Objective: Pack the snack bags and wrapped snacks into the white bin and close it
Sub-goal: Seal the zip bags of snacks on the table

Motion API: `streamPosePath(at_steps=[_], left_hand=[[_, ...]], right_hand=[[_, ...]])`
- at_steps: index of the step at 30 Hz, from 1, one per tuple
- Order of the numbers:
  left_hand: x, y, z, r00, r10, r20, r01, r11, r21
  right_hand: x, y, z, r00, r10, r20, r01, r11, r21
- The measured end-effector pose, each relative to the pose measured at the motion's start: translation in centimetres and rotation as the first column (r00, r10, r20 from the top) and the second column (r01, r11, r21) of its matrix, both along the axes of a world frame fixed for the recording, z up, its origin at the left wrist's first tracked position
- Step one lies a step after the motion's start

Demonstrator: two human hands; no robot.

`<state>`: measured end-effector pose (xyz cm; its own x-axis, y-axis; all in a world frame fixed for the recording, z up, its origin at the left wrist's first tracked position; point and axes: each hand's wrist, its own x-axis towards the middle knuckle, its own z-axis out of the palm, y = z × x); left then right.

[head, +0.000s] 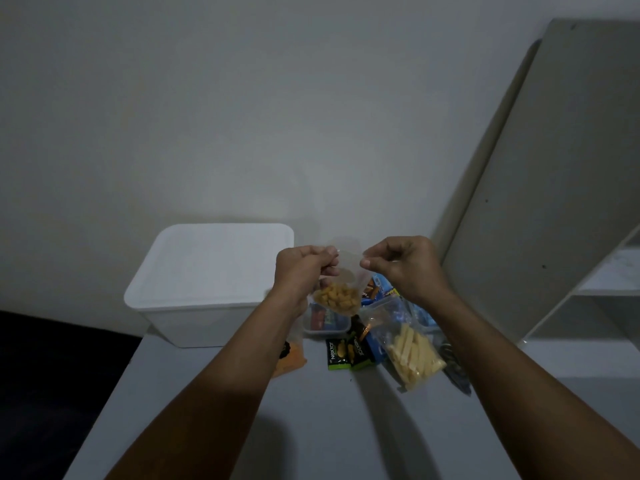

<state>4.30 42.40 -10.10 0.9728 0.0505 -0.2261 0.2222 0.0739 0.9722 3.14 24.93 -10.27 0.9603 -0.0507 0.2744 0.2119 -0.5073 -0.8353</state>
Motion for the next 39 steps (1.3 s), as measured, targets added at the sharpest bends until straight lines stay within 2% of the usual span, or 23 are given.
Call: streamPosePath(at_steps=[3, 11, 13, 16, 18, 20, 23, 27, 30, 36, 39], left_hand=[[-0.1, 0.0, -0.2, 1.000, 0.005, 0.019, -0.006, 1.000, 0.029], [-0.5, 0.1, -1.0, 0.994, -0.075, 0.074, 0.064, 0.988, 0.144], [-0.5, 0.4, -1.4, 0.995, -0.041, 0.089, 0.023, 0.980, 0.196], [-0.9, 1.6, -2.6, 0.980, 0.088, 0.180, -0.131, 0.960, 0.247], [-1.4, 2.6, -3.6, 0.983, 0.015, 0.184, -0.069, 0.955, 0.288], [-2.0, 3.6, -5.0, 0.986, -0.070, 0.153, 0.019, 0.951, 0.307], [-3.1, 4.9, -6.9, 0.996, 0.031, 0.081, -0.050, 0.968, 0.247], [-4.5, 6.5, -10.1, 0.984, 0.150, -0.092, -0.137, 0.981, 0.135], [-5.2, 7.4, -13.0, 0.968, 0.190, -0.163, -0.168, 0.976, 0.140], [-5.5, 7.9, -15.8, 0.942, 0.312, -0.123, -0.249, 0.896, 0.368], [-5.2, 7.7, -15.7, 0.935, 0.353, -0.038, -0.281, 0.802, 0.528]], right_hand=[[-0.3, 0.0, 0.4, 0.994, 0.089, -0.058, -0.088, 0.996, 0.014], [0.7, 0.5, -0.4, 0.984, 0.111, -0.140, -0.121, 0.991, -0.064], [0.7, 0.7, -0.8, 0.980, 0.133, -0.148, -0.146, 0.986, -0.083], [0.9, 0.9, -1.5, 0.974, 0.176, -0.146, -0.195, 0.972, -0.132], [1.0, 0.9, -1.8, 0.957, 0.223, -0.188, -0.252, 0.956, -0.150], [0.9, 1.3, -2.2, 0.931, 0.271, -0.245, -0.303, 0.948, -0.102], [1.0, 1.9, -4.0, 0.903, 0.297, -0.310, -0.320, 0.947, -0.023], [1.1, 3.5, -8.0, 0.879, 0.283, -0.385, -0.375, 0.908, -0.187], [1.0, 5.4, -10.8, 0.883, 0.241, -0.403, -0.338, 0.922, -0.190], [1.6, 7.5, -14.0, 0.856, 0.225, -0.465, -0.339, 0.924, -0.177], [1.8, 7.4, -14.4, 0.858, 0.218, -0.464, -0.327, 0.930, -0.170]])
